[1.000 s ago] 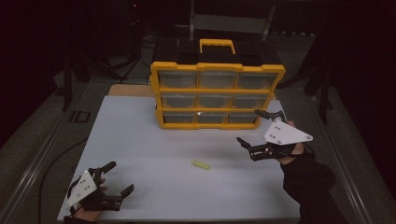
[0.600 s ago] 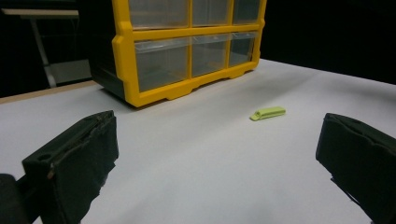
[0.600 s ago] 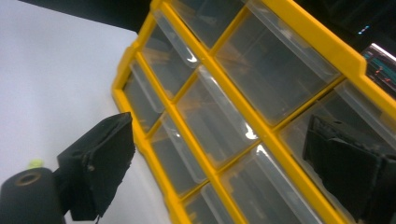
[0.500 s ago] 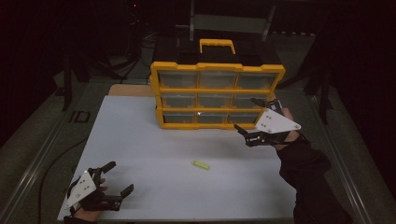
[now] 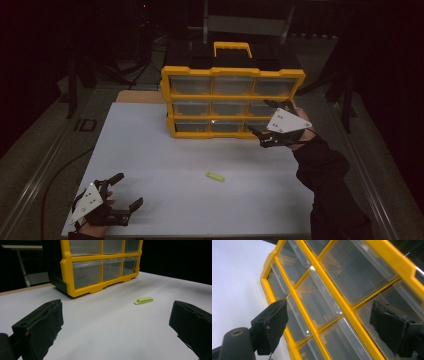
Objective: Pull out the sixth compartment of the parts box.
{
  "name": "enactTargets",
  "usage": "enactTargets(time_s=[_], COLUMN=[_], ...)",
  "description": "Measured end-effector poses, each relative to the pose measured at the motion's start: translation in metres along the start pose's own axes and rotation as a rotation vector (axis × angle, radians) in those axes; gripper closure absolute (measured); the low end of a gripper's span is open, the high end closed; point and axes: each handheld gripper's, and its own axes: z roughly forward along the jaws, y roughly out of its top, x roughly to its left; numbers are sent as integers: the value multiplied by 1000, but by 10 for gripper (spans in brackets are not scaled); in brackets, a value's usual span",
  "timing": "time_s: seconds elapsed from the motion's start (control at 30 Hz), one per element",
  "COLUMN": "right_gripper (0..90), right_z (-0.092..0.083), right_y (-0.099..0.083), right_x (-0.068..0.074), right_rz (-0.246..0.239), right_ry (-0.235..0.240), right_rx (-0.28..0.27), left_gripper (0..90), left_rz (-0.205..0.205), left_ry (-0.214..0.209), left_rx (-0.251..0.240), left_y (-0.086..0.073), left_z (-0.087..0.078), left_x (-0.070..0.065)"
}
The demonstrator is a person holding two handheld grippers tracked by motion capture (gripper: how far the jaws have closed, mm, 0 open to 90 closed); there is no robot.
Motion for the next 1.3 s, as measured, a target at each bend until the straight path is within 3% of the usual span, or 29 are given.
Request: enactTargets(time_s=[0.23, 0.43, 0.53, 0.7, 0.77, 0.9, 0.93, 1.03, 1.07, 1.1, 1.27, 1.3], right_gripper=[173, 215, 222, 238, 350, 399, 495, 499, 520, 565, 604, 630], right_z=[12, 22, 25, 33, 37, 40, 41, 42, 42, 45, 48, 51], right_y=[-3, -7, -9, -14, -16, -19, -21, -22, -23, -25, -27, -28], right_x=[-4, -5, -7, -9, -8, -8, -8, -9, -9, -11, -12, -14], right_rz=[-35, -26, -16, -30, -41, -86, -109, -116, -144, -200, -269, -318], right_ry=[10, 11, 33, 42, 10, -19, -39, -38, -45, -41, -40, -49], right_rx=[34, 68, 80, 112, 121, 118, 102, 95, 82, 71, 62, 60], left_gripper=[0, 0, 0, 0, 0, 0, 0, 0, 0, 0, 0, 0], left_rz=[-2, -6, -10, -15, -17, -19, -17, -17, -17, -17, -16, -19], left_ry=[2, 1, 3, 0, 0, -1, -1, -3, -2, -1, -2, -3], left_rx=[1, -1, -1, -7, -9, -10, -10, -9, -10, -10, -8, -11], left_y=[0, -1, -1, -1, -1, -1, -1, -1, -1, -1, -1, -1], left_z=[0, -1, -1, -1, -2, -2, -2, -2, -2, -2, -2, -2], left_x=[0, 1, 1, 1, 1, 2, 1, 1, 1, 1, 1, 1])
